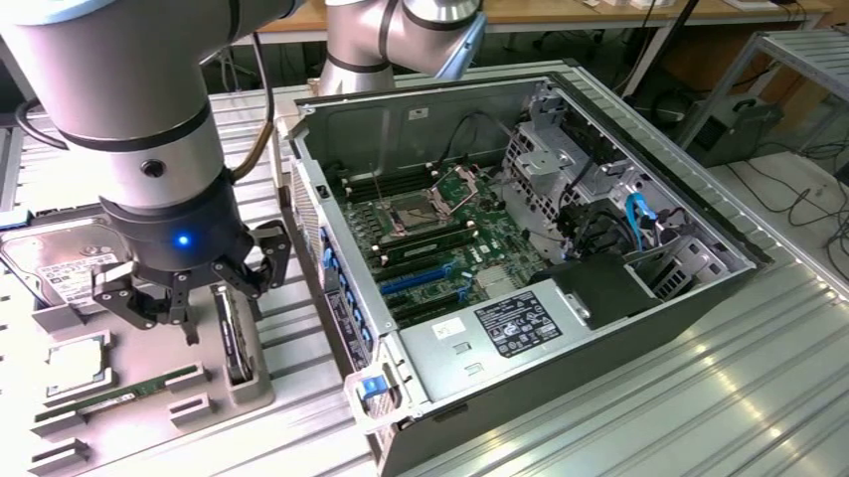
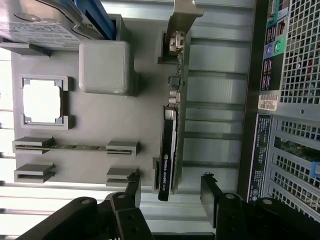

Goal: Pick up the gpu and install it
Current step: 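Pick up the gpu and move the gpu toward the slot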

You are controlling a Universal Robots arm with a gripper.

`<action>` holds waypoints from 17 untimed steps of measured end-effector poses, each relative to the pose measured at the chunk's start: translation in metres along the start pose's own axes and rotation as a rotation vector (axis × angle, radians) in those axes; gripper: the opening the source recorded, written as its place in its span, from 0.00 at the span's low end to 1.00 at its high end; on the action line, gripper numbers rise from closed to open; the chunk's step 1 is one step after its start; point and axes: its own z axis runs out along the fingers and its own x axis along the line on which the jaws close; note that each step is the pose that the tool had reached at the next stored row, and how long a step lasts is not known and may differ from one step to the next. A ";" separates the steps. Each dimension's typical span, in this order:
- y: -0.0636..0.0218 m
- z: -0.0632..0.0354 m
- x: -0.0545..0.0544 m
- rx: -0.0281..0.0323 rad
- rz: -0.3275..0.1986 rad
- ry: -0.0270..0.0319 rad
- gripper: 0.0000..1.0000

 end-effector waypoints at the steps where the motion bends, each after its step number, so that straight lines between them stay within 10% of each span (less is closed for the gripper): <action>1: 0.0000 0.0005 0.000 0.0005 0.000 0.0000 0.60; 17: 0.0006 0.0104 0.000 0.0060 0.000 0.0003 0.60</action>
